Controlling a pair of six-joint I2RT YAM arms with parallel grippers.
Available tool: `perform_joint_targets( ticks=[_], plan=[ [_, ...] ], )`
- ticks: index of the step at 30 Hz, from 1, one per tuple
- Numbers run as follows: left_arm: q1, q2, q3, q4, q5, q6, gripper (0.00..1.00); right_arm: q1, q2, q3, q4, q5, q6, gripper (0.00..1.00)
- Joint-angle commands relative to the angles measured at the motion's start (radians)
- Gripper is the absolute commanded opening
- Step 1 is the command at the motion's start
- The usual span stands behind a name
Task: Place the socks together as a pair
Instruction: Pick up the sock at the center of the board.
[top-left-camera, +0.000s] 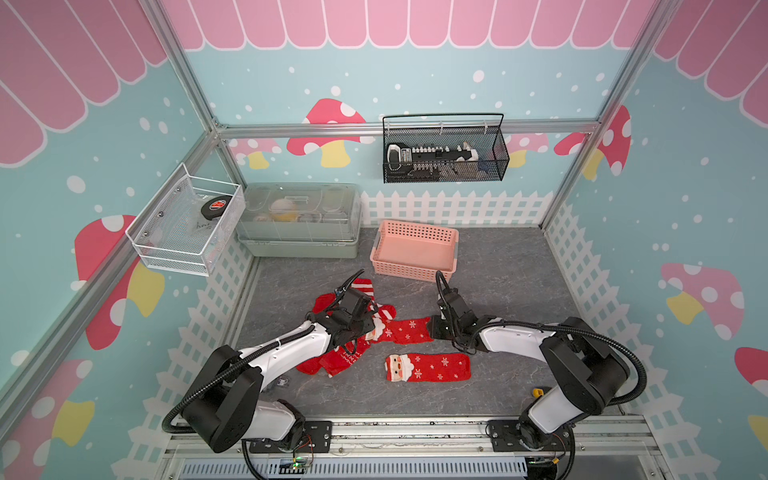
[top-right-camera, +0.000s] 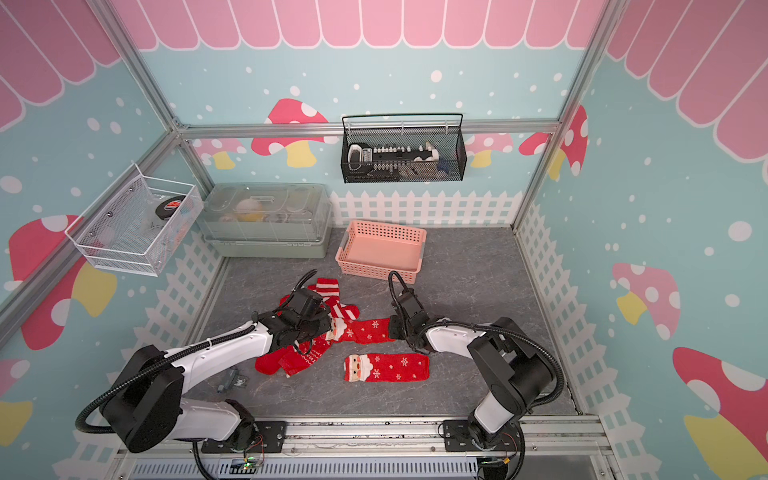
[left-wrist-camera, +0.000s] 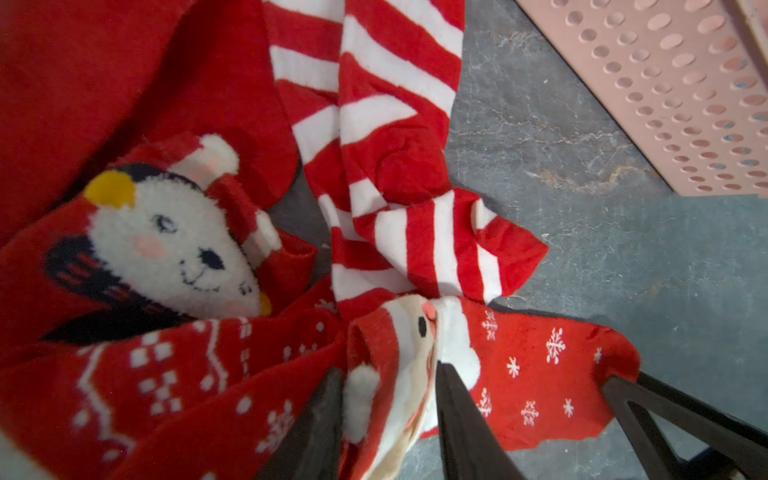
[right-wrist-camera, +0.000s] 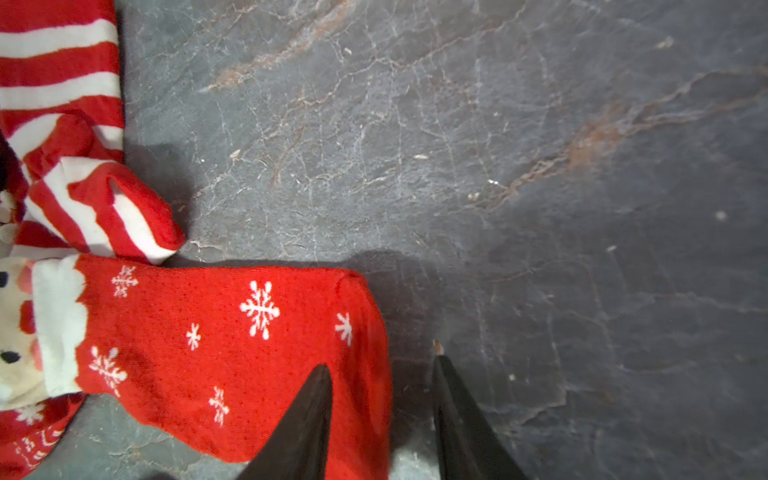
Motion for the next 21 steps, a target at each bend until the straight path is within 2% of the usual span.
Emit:
perform_joint_targets(
  ticks=[1, 9, 15, 18, 21],
  plan=[
    [0.005, 0.02, 0.025, -0.006, 0.015, 0.016, 0.35, -0.005, 0.019, 0.011, 0.0, 0.002, 0.011, 0.39],
    [0.004, 0.077, 0.068, -0.061, -0.004, 0.05, 0.33, -0.004, 0.048, 0.022, 0.02, -0.015, 0.016, 0.38],
    [0.001, 0.075, 0.089, -0.076, 0.03, 0.062, 0.16, -0.003, 0.041, 0.029, 0.016, -0.031, 0.015, 0.18],
    [0.001, 0.043, 0.096, -0.092, 0.031, 0.07, 0.02, -0.005, 0.0, 0.021, -0.002, -0.019, 0.011, 0.12],
    [-0.009, 0.008, 0.091, -0.092, 0.048, 0.079, 0.0, -0.005, -0.058, 0.01, -0.026, -0.016, 0.006, 0.0]
  ],
)
